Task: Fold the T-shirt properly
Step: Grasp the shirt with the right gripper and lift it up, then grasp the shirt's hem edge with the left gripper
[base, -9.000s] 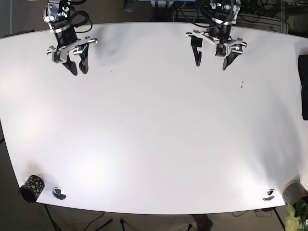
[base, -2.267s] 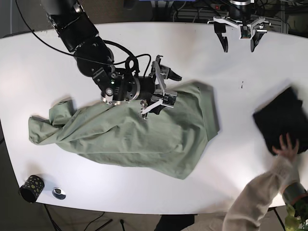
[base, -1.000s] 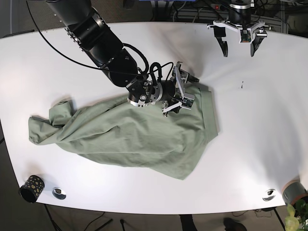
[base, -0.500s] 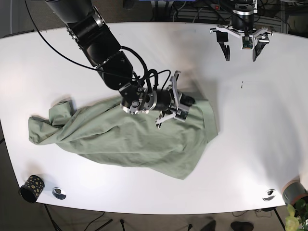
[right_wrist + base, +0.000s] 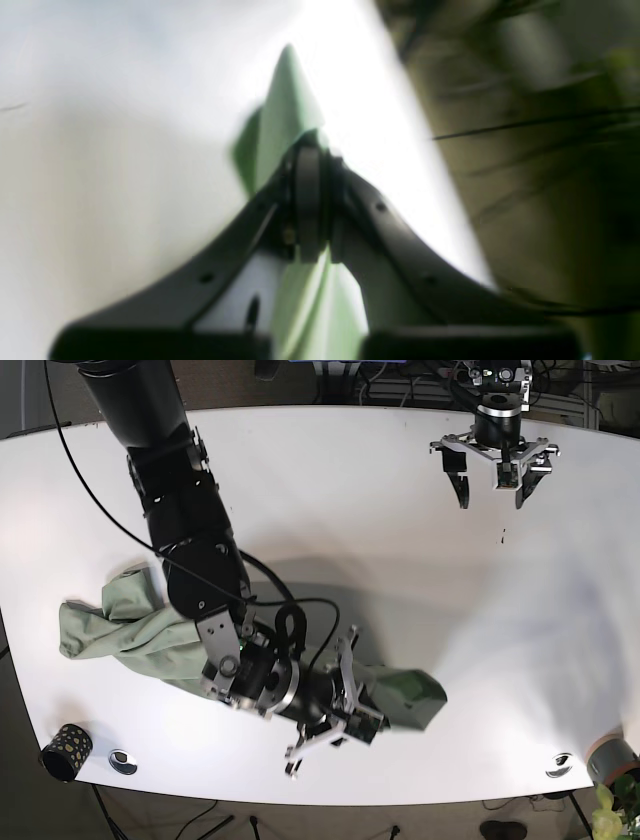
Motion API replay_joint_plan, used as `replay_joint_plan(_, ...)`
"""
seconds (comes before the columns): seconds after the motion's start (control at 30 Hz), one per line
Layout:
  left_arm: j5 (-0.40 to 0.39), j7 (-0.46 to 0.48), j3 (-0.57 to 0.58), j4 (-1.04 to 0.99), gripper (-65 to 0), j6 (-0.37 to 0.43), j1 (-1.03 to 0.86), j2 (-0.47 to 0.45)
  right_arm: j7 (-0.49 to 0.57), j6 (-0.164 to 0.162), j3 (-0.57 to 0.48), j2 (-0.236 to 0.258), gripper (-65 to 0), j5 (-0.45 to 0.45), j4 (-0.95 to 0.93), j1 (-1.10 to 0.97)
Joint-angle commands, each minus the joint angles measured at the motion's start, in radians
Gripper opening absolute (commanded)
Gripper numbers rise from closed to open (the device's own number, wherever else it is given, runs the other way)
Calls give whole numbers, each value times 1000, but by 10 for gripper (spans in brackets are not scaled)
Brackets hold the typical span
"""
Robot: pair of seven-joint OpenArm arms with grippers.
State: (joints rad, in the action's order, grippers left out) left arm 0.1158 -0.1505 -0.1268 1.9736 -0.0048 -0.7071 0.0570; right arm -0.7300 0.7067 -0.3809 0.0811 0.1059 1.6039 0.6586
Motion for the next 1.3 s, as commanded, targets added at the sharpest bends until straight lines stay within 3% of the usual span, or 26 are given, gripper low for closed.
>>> replay_joint_plan(0.0,2,24,17,19,-186,2,-3,-1,-18,-9,10,-7,-650,18,48,106)
replay_joint_plan(0.23,2,22,60,17,-186,2,31,-3,-102,-9,6,-14,-650,21,49,338)
replay_joint_plan(0.43,2,21,65,17,-186,2,62,-3,-106,-9,10,-60,-650,16,-46,513)
replay_joint_plan(0.6,2,-44,112,23,-185,2,86,-19,-106,-9,10,-82,-650,16,-147,640)
replay_joint_plan(0.87,0,-83,237,20,-185,2,145,-65,-104,-9,10,-120,-650,15,-224,647)
replay_joint_plan(1.27,2,-85,310,-32,-185,2,303,-59,-104,-9,9,-125,-650,15,-225,647)
